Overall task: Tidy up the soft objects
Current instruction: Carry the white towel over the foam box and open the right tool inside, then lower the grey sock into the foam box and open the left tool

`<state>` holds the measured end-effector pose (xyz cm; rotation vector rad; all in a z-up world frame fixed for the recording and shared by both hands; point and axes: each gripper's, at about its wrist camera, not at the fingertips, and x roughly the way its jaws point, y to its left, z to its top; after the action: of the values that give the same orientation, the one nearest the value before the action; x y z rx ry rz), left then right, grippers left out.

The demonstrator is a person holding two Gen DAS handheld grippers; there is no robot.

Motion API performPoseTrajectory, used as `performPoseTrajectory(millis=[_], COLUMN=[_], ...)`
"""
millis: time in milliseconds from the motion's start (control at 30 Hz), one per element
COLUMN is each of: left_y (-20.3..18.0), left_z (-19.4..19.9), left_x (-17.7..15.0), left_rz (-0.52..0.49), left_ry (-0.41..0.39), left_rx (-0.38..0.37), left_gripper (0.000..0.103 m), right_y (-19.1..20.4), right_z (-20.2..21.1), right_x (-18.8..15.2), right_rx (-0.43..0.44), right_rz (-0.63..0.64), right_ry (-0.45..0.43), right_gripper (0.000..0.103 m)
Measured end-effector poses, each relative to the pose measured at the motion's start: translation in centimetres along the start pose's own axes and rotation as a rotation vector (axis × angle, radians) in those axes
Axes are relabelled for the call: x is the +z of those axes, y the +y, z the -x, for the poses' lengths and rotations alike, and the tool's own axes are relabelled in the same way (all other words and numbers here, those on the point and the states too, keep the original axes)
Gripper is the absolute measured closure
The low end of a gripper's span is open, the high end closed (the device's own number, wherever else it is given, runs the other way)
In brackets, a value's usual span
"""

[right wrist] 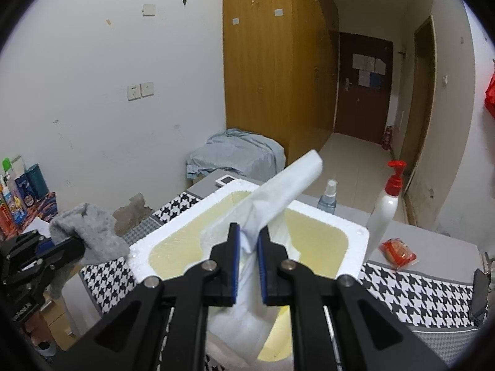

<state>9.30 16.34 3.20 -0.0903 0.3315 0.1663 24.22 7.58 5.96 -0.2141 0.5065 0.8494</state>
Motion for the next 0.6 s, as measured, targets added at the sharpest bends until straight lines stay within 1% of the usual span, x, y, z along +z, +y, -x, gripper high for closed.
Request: performPoseTrajectory(millis=[33, 67, 100, 133, 167, 200, 300, 400, 467, 600], left_y=[0.0, -0.2, -0.3, -0.3, -0.4, -0.3, -0.2, -0.3, -0.4, -0.7], left_z=[0.0, 0.1, 0.2, 0.2, 0.2, 0.2, 0.1, 0.3, 0.3, 0.4], left_x=[0.0, 0.1, 0.1, 0.2, 0.2, 0.2, 0.3, 0.3, 0.4, 0.3], left_rz=[0.000, -0.001, -0.001, -0.001, -0.002, 0.000, 0.005, 0.005, 0.005, 0.002], left_ry=[0.000, 0.000, -0.001, -0.001, 0.000, 0.000, -0.002, -0.007, -0.009, -0.014], left_rx=[-0.001, 0.000, 0.001, 0.002, 0.004, 0.007, 0.010, 0.014, 0.016, 0.019], left_gripper=[0.091, 0.091, 0.091, 0.091, 0.091, 0.091, 0.091, 0.091, 0.091, 0.091], right_y=[0.0, -0.1, -0.2, -0.2, -0.3, -0.4, -0.6, -0.4, -0.3, -0.2], right_z=[-0.1, -0.2, -0.3, -0.4, -0.3, -0.3, 0.2, 0.6, 1.0, 1.8], right_x=[0.0, 0.0, 0.0, 0.0, -0.1, -0.1, -0.2, -0.4, -0.6, -0.8], right_rx=[-0.005, -0.010, -0.013, -0.009, -0.007, -0.008, -0.003, 0.001, 0.001, 0.000], right_rz=[0.003, 0.002, 0.000, -0.001, -0.006, -0.012, -0.013, -0.001, 0.007, 0.019], right_ry=[0.005, 0.010, 0.019, 0.025, 0.025, 0.019, 0.005, -0.004, -0.020, -0.036], right_gripper=[0.088, 0.079, 0.062, 0.053, 0.038, 0.028, 0.018, 0.003, 0.000, 0.000])
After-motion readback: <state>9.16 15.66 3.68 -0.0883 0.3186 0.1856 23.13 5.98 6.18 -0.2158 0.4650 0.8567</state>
